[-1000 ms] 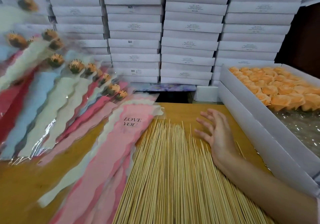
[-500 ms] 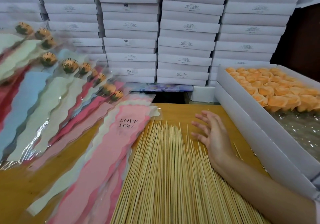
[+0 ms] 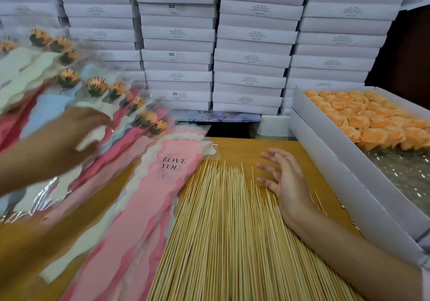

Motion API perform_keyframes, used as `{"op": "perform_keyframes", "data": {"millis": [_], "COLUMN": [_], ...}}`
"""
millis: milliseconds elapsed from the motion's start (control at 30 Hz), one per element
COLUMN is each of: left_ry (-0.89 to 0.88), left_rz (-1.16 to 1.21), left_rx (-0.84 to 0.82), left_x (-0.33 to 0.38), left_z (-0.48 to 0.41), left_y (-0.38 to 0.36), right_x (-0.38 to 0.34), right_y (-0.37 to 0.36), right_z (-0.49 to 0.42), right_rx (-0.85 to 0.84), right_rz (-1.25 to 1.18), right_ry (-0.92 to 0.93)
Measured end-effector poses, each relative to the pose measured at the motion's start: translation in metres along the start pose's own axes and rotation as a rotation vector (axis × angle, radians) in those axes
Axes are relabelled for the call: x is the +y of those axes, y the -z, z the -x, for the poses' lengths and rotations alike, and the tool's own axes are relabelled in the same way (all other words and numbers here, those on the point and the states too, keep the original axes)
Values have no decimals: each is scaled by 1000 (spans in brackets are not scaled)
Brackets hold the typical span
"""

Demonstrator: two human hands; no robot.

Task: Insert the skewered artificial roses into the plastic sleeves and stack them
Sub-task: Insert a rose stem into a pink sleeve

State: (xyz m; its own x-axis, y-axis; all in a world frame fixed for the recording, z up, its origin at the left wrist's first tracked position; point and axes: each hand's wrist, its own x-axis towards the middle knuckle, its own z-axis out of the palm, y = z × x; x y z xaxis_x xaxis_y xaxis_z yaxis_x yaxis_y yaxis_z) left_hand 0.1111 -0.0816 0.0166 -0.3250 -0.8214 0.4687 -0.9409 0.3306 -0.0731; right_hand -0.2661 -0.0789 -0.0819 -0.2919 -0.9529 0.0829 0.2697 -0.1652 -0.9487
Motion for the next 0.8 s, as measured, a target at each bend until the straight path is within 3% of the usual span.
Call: {"op": "perform_keyframes", "data": {"millis": [133,200,300,600,800], "left_ry": [-335,-346,-324,-281,-285], "left_rz": [108,65,95,261,289], "left_rx": [-114,-265,-293,-210,-184], "left_x": [98,128,150,155,156], "left_z": [36,41,45,51,54], "left_y": [-8,-17,-38,-70,-75], "right_x": [-2,-3,-4,-7,-14], "right_y": [0,0,0,-2,-10], "right_z": [3,3,5,9,23], "right_rx": [-10,-20,-34,-72,-221], "right_rz": [18,26,35,112,324], "right_ry": [-2,-2,-2,9,175]}}
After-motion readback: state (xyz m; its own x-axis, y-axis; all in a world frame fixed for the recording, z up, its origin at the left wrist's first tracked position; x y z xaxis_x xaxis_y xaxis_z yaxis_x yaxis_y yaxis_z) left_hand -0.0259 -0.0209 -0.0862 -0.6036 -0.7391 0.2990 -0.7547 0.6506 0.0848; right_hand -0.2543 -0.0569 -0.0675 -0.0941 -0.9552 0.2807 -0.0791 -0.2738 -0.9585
